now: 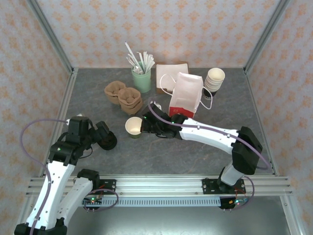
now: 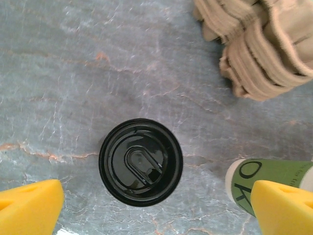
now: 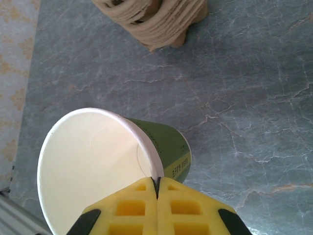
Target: Pack the takeout coffee
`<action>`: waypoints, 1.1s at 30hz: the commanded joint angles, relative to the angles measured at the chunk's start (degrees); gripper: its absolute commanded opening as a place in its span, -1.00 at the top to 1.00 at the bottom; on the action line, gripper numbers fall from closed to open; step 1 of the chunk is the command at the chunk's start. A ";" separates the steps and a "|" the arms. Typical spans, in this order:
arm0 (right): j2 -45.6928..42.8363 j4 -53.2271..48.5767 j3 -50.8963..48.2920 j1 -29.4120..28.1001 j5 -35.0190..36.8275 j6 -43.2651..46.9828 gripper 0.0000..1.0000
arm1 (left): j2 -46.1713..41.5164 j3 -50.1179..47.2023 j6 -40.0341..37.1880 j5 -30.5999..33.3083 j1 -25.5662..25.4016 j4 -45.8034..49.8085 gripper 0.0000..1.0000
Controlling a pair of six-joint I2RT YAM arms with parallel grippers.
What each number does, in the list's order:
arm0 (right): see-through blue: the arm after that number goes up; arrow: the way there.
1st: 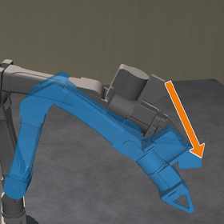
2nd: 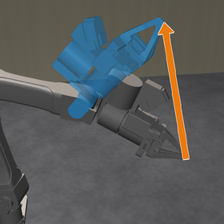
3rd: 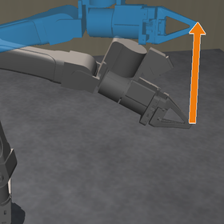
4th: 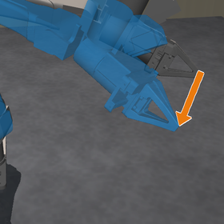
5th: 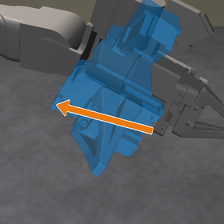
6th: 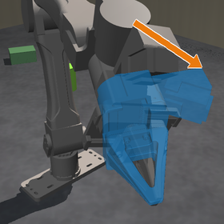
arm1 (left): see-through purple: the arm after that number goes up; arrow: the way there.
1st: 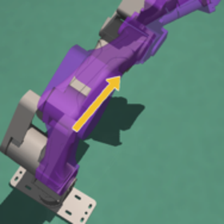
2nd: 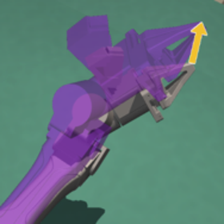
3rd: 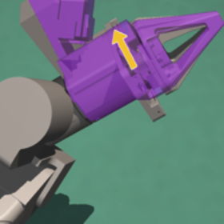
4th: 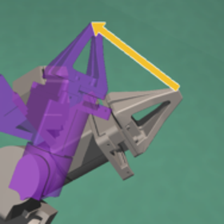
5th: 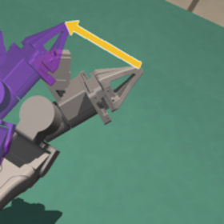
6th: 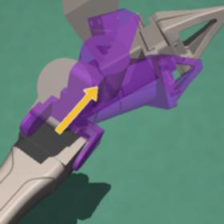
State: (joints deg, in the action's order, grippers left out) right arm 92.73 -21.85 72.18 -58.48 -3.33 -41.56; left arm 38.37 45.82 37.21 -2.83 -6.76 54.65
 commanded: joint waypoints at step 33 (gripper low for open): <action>1.39 -8.92 4.41 2.01 7.58 0.45 0.36 | 9.71 -12.06 9.54 3.84 -0.27 -8.32 -0.26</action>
State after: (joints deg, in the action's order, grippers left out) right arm 96.40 -28.01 74.41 -56.93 2.07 -41.56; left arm 48.10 34.83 45.50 1.02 -6.76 47.90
